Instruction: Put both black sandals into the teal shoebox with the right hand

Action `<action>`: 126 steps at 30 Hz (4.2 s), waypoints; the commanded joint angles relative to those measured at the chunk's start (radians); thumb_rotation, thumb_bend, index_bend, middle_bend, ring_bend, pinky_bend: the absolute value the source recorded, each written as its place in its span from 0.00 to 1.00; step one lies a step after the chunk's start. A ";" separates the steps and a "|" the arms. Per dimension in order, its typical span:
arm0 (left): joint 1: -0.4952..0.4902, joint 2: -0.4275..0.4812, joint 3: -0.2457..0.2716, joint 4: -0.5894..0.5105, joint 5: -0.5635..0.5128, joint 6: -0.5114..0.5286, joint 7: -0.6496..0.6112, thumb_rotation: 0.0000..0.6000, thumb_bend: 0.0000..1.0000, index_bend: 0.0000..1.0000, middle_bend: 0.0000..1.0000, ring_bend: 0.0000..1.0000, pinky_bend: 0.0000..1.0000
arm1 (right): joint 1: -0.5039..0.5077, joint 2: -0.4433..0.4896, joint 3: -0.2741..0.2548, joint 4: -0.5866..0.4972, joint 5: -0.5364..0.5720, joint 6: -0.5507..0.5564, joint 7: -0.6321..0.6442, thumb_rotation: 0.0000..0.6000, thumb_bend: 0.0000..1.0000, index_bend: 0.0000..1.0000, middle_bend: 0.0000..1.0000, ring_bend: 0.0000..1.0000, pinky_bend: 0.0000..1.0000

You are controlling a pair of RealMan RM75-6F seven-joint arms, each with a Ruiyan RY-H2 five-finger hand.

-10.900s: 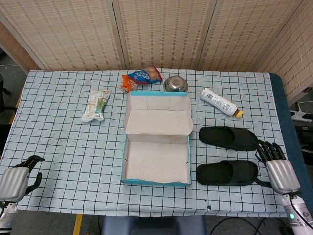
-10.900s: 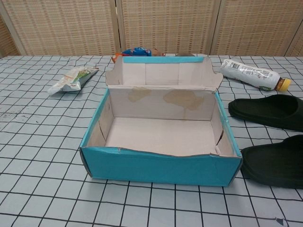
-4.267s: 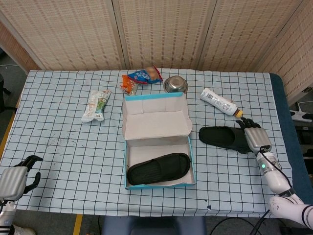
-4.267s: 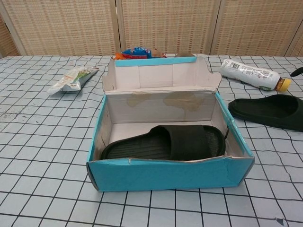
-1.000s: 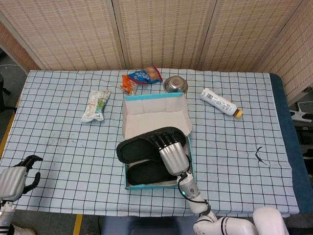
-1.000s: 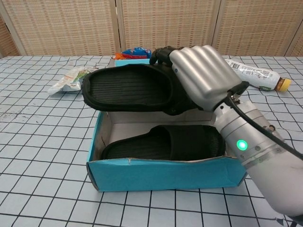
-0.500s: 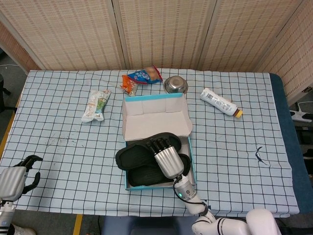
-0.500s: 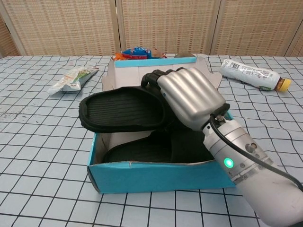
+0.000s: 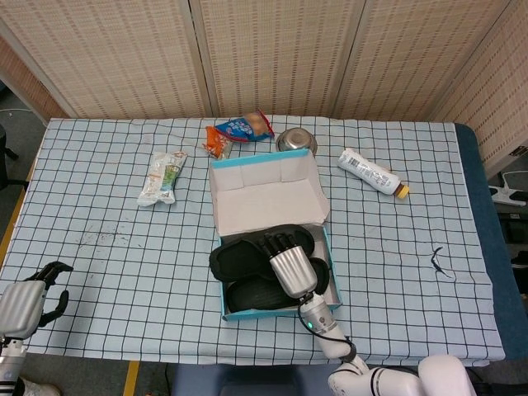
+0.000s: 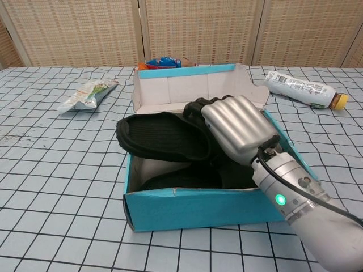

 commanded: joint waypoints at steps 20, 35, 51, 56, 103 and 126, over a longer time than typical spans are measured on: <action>-0.004 -0.004 0.002 0.005 -0.009 -0.014 0.007 1.00 0.51 0.28 0.23 0.41 0.57 | -0.018 0.115 0.053 -0.186 0.118 -0.074 -0.129 1.00 0.08 0.32 0.37 0.19 0.20; -0.006 -0.011 0.005 0.007 -0.006 -0.016 0.025 1.00 0.50 0.28 0.23 0.41 0.57 | -0.034 0.265 0.060 -0.422 0.100 -0.051 -0.060 1.00 0.03 0.00 0.06 0.00 0.00; -0.005 -0.009 0.006 0.007 -0.004 -0.013 0.023 1.00 0.51 0.28 0.23 0.41 0.57 | -0.016 0.274 0.049 -0.580 0.088 -0.074 0.024 1.00 0.08 0.17 0.12 0.01 0.18; -0.005 -0.009 0.006 0.005 -0.003 -0.012 0.020 1.00 0.51 0.28 0.23 0.41 0.57 | 0.008 0.221 0.059 -0.528 0.070 -0.073 0.035 1.00 0.42 0.29 0.27 0.12 0.26; -0.004 -0.004 0.005 0.006 -0.001 -0.011 0.007 1.00 0.50 0.28 0.24 0.41 0.57 | 0.024 0.130 -0.007 -0.190 0.152 -0.212 0.136 1.00 0.65 0.43 0.37 0.21 0.34; 0.002 -0.007 0.001 0.005 0.000 0.008 0.027 1.00 0.51 0.28 0.24 0.41 0.57 | -0.205 0.782 -0.065 -0.689 0.070 0.043 0.147 1.00 0.26 0.24 0.27 0.09 0.22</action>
